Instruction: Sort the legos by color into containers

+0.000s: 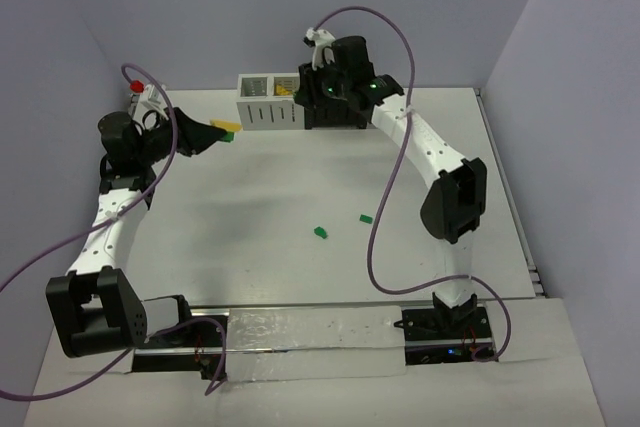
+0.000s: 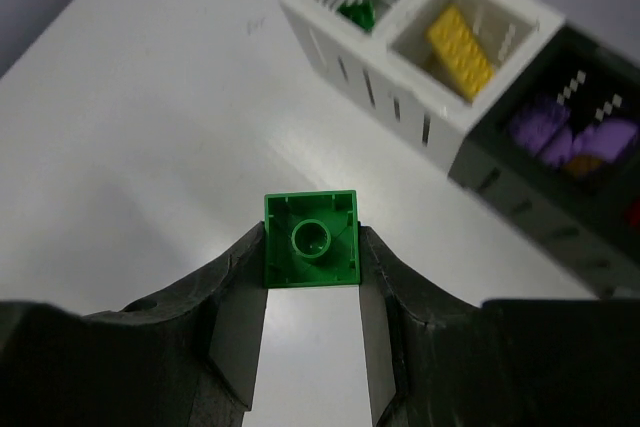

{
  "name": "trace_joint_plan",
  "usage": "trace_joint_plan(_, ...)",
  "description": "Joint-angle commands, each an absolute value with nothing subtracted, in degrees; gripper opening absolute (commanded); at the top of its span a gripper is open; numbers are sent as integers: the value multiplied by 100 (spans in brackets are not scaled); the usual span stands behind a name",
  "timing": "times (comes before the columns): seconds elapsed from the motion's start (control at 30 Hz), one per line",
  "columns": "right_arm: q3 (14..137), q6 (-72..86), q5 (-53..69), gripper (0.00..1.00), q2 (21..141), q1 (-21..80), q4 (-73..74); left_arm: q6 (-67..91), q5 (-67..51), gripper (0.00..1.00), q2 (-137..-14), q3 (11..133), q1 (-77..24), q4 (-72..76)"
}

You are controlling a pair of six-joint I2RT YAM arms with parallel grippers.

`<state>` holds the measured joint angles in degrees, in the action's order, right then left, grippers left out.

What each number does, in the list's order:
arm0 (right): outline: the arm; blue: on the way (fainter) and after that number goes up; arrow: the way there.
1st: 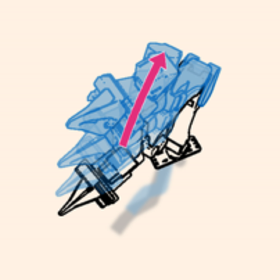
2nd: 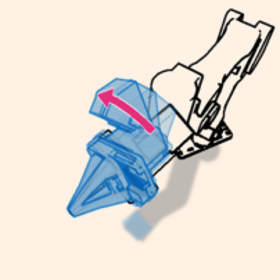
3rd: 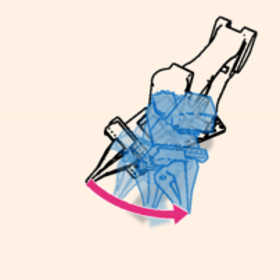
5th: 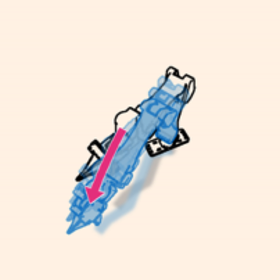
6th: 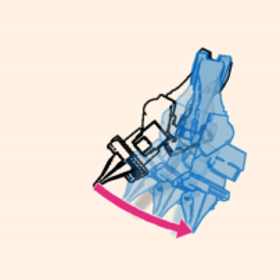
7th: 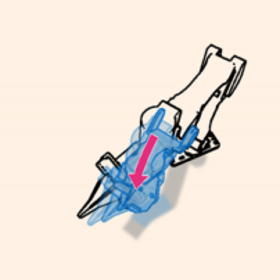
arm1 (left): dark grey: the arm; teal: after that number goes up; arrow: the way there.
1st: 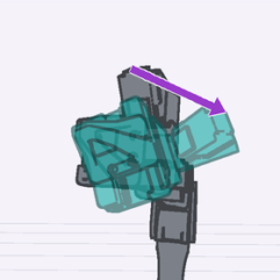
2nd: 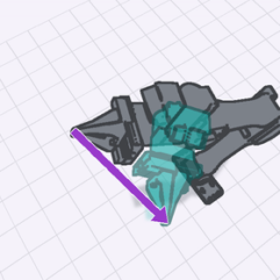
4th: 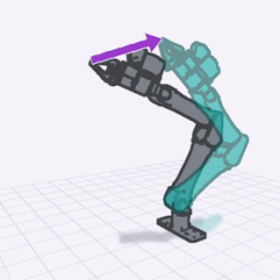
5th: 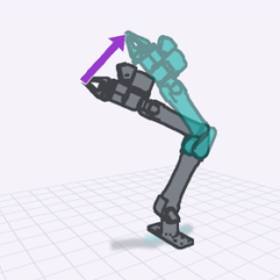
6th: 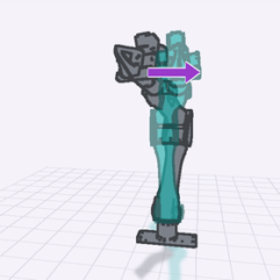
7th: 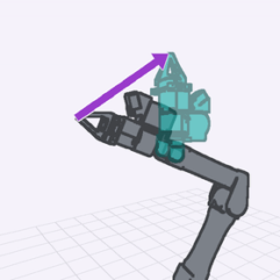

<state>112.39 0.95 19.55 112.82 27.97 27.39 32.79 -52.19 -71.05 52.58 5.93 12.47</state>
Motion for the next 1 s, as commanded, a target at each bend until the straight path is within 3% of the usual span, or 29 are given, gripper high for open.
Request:
trace_joint_plan(0.0,12355,-55,1344,0,12116,3083,2380,3352,-5093,0,-6915,5546,599,1470)
trace_joint_plan(0.1,12884,166,1144,0,12738,3200,1895,3384,-5086,0,-6750,5546,685,1395)
trace_joint_plan(0.47,13039,510,417,1,13872,3569,-861,3735,-5089,0,-6318,5475,1538,1502)
trace_joint_plan(0.8,13237,258,63,2,14278,3647,-1354,3781,-5050,0,-6184,5309,1621,1496)
trace_joint_plan(0.97,14006,200,92,5,14757,3656,-1534,3691,-5027,0,-6169,5308,1636,1397)
